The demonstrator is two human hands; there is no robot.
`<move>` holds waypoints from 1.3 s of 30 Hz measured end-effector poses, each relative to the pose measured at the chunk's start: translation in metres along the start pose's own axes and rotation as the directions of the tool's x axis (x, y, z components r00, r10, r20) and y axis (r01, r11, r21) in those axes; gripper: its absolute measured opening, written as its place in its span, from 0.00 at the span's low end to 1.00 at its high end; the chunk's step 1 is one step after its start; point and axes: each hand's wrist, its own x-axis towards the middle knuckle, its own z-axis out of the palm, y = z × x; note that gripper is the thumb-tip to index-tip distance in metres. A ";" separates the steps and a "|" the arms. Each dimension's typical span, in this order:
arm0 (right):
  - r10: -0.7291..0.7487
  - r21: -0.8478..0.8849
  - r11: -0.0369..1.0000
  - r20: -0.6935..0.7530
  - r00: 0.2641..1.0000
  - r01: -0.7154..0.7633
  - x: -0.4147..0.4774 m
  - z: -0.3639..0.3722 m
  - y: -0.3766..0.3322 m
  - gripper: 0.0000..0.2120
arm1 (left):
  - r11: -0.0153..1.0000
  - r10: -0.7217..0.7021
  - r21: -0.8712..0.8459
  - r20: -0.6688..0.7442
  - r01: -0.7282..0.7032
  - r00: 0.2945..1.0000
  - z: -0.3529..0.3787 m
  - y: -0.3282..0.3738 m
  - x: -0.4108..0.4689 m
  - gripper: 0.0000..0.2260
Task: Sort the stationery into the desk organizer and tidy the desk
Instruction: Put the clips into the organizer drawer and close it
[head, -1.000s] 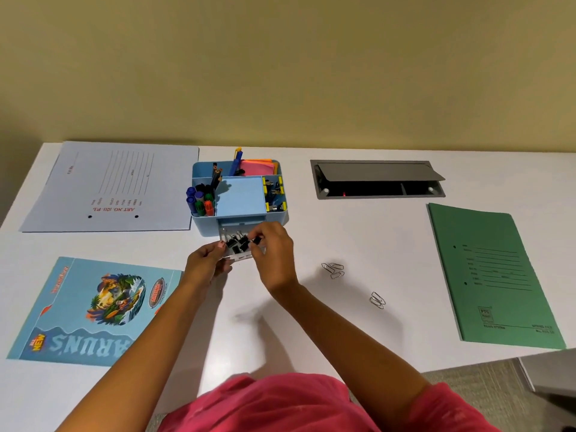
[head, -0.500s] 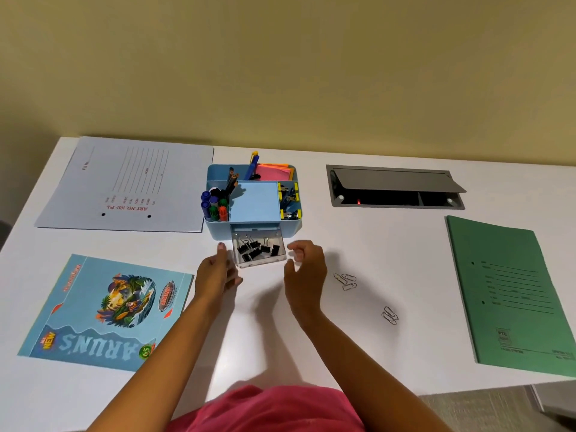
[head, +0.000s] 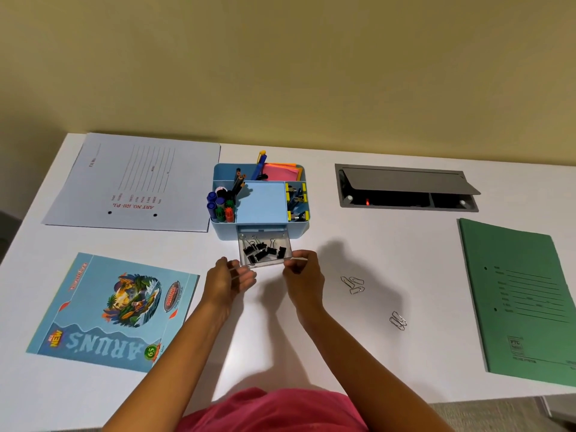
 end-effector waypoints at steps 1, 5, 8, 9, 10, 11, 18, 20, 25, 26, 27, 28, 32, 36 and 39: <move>0.005 0.002 1.000 0.008 1.000 -0.005 0.000 0.000 0.000 0.15 | 1.000 -0.019 -0.017 0.002 0.019 1.000 0.000 0.000 -0.002 0.13; 0.032 0.004 0.999 0.016 0.999 -0.032 -0.002 -0.001 0.005 0.15 | 0.989 0.112 0.104 -0.071 -0.105 0.991 0.011 -0.011 -0.009 0.10; 0.052 -0.034 0.998 0.018 0.998 -0.052 -0.005 0.001 0.012 0.15 | 0.940 0.209 0.295 -0.100 -0.171 0.973 0.024 -0.022 -0.017 0.10; 0.056 -0.056 0.997 0.025 0.998 -0.054 -0.008 0.001 0.014 0.15 | 0.923 0.217 0.346 -0.099 -0.171 0.971 0.029 -0.023 -0.020 0.12; 0.057 -0.079 0.995 0.037 0.998 -0.054 -0.010 0.002 0.018 0.15 | 0.910 0.220 0.381 -0.111 -0.163 0.969 0.033 -0.024 -0.021 0.13; 0.057 -0.108 0.993 0.051 0.997 -0.052 -0.012 0.002 0.020 0.15 | 0.898 0.229 0.411 -0.134 -0.156 0.964 0.036 -0.025 -0.021 0.15; -0.141 -0.390 0.887 0.284 0.948 0.249 -0.036 0.016 0.039 0.07 | 0.880 0.158 0.475 -0.231 -0.031 0.960 0.043 -0.017 -0.021 0.18; -0.192 -0.404 0.795 0.539 0.820 0.451 -0.053 0.021 0.039 0.07 | 0.831 0.093 0.553 -0.248 0.062 0.964 0.043 -0.010 -0.021 0.16; -0.063 -0.321 0.547 0.905 0.421 0.773 -0.073 0.037 0.020 0.15 | 0.695 0.046 0.700 -0.270 0.163 0.962 0.035 0.004 -0.017 0.13; -0.126 -0.214 0.606 0.925 0.358 0.766 -0.076 0.043 0.017 0.17 | 0.672 0.057 0.726 -0.251 0.149 0.966 0.032 0.007 -0.019 0.12; -0.214 -0.085 0.745 0.909 0.358 0.662 -0.080 0.055 0.019 0.21 | 0.653 0.063 0.746 -0.224 0.129 0.973 0.030 0.010 -0.019 0.11; -0.205 -0.004 0.885 0.895 0.397 0.465 -0.083 0.066 0.020 0.23 | 0.648 0.061 0.754 -0.189 0.105 0.980 0.026 0.011 -0.017 0.11; -0.294 0.091 0.802 0.920 0.258 0.590 -0.080 0.076 0.045 0.21 | 0.737 0.036 0.675 -0.015 -0.017 0.999 0.009 0.014 -0.005 0.14; -0.513 0.194 -0.006 0.842 -0.170 0.981 -0.052 0.068 0.057 0.10 | 0.806 0.059 0.578 0.131 -0.125 0.990 -0.006 0.014 -0.006 0.14; -0.502 0.121 -0.054 0.855 -0.132 0.991 -0.035 0.053 0.074 0.11 | 0.834 0.058 0.531 0.184 -0.149 0.981 -0.010 0.015 -0.005 0.13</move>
